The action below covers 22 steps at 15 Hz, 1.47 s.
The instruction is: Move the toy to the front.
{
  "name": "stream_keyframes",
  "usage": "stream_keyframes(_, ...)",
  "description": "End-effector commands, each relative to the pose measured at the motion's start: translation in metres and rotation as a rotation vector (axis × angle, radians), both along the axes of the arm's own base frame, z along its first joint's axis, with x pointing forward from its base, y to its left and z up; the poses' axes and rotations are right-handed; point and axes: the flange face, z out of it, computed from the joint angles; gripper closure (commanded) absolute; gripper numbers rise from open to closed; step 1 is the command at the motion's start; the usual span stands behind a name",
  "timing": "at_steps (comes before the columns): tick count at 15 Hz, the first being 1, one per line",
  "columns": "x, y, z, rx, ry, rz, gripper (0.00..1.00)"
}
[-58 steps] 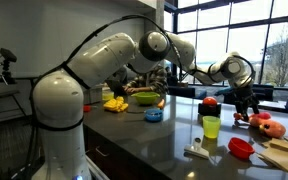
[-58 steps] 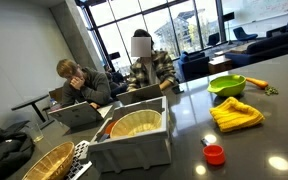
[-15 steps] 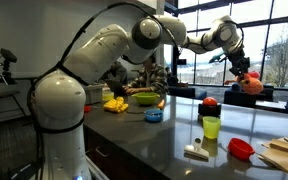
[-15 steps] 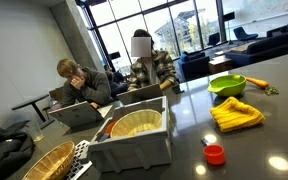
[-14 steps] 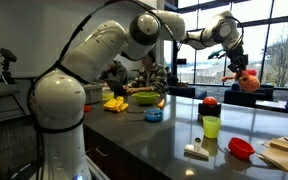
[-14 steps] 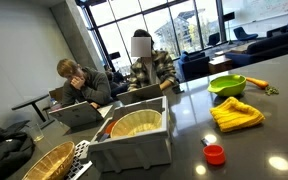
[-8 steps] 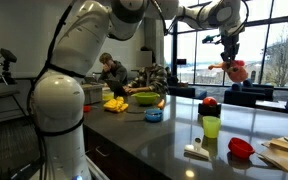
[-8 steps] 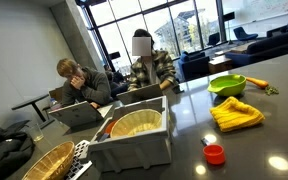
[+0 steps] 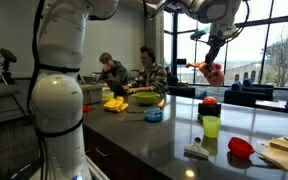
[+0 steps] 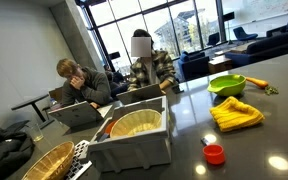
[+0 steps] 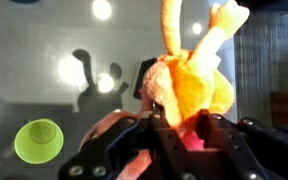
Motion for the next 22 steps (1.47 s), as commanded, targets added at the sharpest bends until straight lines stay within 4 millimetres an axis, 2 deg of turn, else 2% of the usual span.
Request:
stream_keyframes(1,-0.048,0.05,-0.016,0.091,-0.017,0.182,0.92)
stream_keyframes(5,-0.075,0.102,-0.048,0.177,-0.004,0.403,0.92)
stream_keyframes(7,-0.084,0.116,-0.06,0.228,0.018,0.519,0.92)
stream_keyframes(9,-0.091,0.119,-0.069,0.274,0.075,0.633,0.92)
stream_keyframes(11,-0.098,0.11,-0.072,0.302,0.125,0.75,0.92)
stream_keyframes(14,-0.108,0.081,-0.072,0.325,0.118,0.927,0.92)
stream_keyframes(17,-0.104,0.051,-0.074,0.324,0.159,1.084,0.92)
stream_keyframes(22,-0.078,0.01,-0.077,0.031,0.21,1.015,0.92)
